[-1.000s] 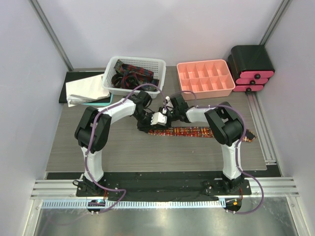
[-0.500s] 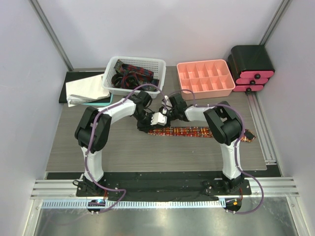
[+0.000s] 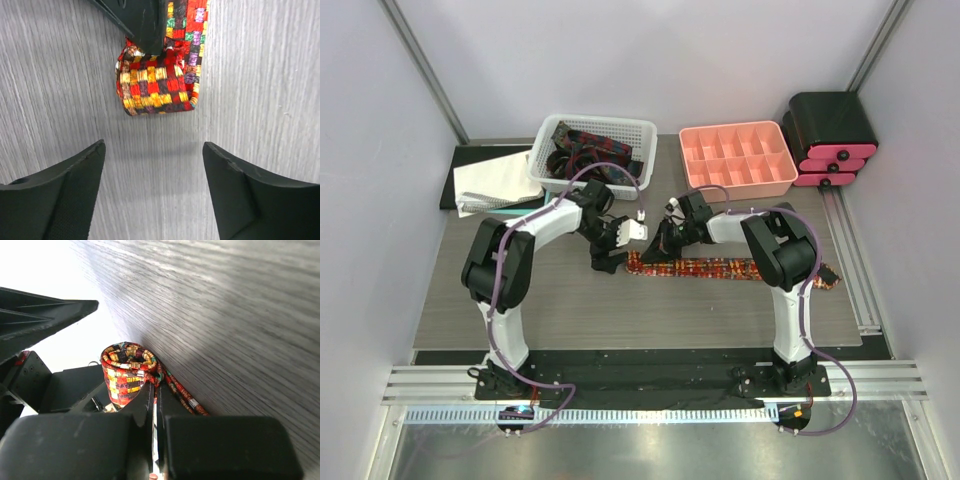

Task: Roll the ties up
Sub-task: Roll the tie at the center of the board.

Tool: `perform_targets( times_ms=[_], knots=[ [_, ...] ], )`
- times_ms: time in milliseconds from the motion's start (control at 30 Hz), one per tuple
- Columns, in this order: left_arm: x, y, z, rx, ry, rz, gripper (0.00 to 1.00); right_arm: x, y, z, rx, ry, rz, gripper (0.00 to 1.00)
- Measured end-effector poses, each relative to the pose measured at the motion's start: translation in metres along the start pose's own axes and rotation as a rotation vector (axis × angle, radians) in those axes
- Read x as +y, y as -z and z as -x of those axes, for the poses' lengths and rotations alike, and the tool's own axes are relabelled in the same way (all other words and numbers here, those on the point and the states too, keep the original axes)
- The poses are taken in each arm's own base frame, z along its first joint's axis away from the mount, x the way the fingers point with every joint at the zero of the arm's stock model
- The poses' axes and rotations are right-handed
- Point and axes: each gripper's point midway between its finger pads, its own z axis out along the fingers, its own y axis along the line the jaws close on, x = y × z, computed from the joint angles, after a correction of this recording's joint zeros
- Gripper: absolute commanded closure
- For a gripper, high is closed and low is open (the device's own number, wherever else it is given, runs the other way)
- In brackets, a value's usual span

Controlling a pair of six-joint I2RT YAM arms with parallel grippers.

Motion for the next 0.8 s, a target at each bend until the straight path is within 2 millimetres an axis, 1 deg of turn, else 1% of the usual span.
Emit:
perform_targets(
  times_ms=[100,400,500,567,667,700,767,800],
  knots=[
    [-0.003,0.001,0.002,-0.027,0.017,0.008,0.18,-0.001,0.0,0.0,0.001,0.011,-0.002,0.99],
    [-0.003,-0.009,0.026,-0.06,0.022,0.013,0.19,-0.002,0.0,-0.001,0.003,0.032,-0.004,0.99],
    [-0.006,-0.013,0.031,-0.057,0.01,0.008,0.19,-0.001,0.0,-0.001,0.003,0.034,-0.003,0.99],
    [-0.008,-0.016,0.032,-0.046,0.003,0.005,0.21,-0.001,0.0,-0.001,0.003,0.034,-0.002,0.99],
    [-0.009,-0.022,0.031,-0.017,-0.014,0.011,0.33,-0.001,0.0,-0.001,0.004,0.036,-0.002,0.99],
    [-0.008,-0.024,0.031,-0.006,-0.022,0.017,0.42,-0.001,0.0,-0.001,0.004,0.035,-0.002,0.99],
    [-0.006,-0.029,0.03,0.015,-0.037,0.028,0.52,-0.001,0.0,-0.001,0.004,0.036,-0.002,0.99],
    [-0.004,-0.031,0.029,0.03,-0.051,0.041,0.61,-0.001,-0.001,-0.001,0.004,0.037,-0.002,0.99]
  ],
)
